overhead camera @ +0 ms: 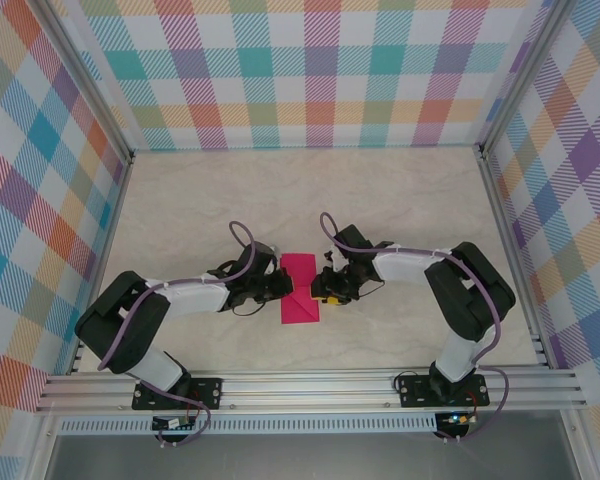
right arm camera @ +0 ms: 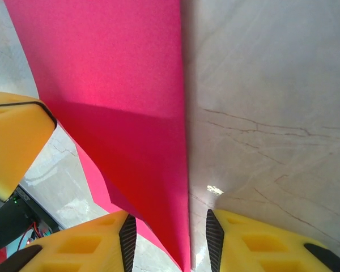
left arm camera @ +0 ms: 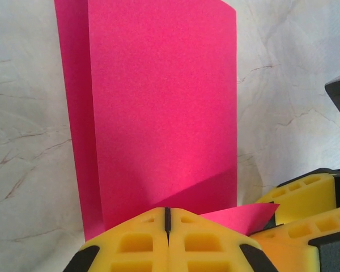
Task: Fold a paper plane with a square sheet of paper (pick it up from the middle)
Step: Turn over the paper at the center of the table.
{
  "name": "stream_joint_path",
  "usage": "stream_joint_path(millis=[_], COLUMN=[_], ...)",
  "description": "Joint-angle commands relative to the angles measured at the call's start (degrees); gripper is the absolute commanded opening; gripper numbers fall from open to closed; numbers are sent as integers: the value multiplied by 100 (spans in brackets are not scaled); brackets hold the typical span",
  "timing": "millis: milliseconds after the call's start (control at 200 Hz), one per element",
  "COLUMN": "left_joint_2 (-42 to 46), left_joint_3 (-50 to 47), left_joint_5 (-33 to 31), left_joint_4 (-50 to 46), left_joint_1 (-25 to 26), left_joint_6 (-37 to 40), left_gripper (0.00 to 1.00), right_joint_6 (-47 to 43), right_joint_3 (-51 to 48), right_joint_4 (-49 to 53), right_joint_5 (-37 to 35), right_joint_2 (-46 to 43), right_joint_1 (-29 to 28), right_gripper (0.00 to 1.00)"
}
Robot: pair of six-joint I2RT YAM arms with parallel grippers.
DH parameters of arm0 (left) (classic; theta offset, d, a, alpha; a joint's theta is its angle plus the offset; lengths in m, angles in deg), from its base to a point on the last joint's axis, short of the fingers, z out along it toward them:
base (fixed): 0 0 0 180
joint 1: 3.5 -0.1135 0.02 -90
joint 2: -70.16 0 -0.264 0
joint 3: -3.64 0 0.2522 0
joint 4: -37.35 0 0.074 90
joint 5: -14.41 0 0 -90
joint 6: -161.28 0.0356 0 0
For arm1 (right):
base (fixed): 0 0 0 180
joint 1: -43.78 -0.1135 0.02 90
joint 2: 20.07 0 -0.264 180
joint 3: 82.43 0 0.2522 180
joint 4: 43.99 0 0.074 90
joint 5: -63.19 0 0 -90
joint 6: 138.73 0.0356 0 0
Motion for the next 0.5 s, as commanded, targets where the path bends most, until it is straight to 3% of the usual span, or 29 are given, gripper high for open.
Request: stream_joint_path(millis=[0,270,495], left_joint_2=[-96,-152,-232], left_joint_3=[124,115,124], left_joint_5=[-141,-170,-117], left_joint_4=[-186,-265,-290], left_joint_1=[70,70,69], left_joint_6=[-25,-19,-10], left_gripper=[0,0,0], right_joint_6=[28,114,50], right_joint_3=[221,230,213], right_joint_4=[-189,-285,-73], right_joint_5=[276,386,15], right_joint_2=[121,263,94], right_joint_1=[-18,-18,-20], right_gripper=[38,38,39])
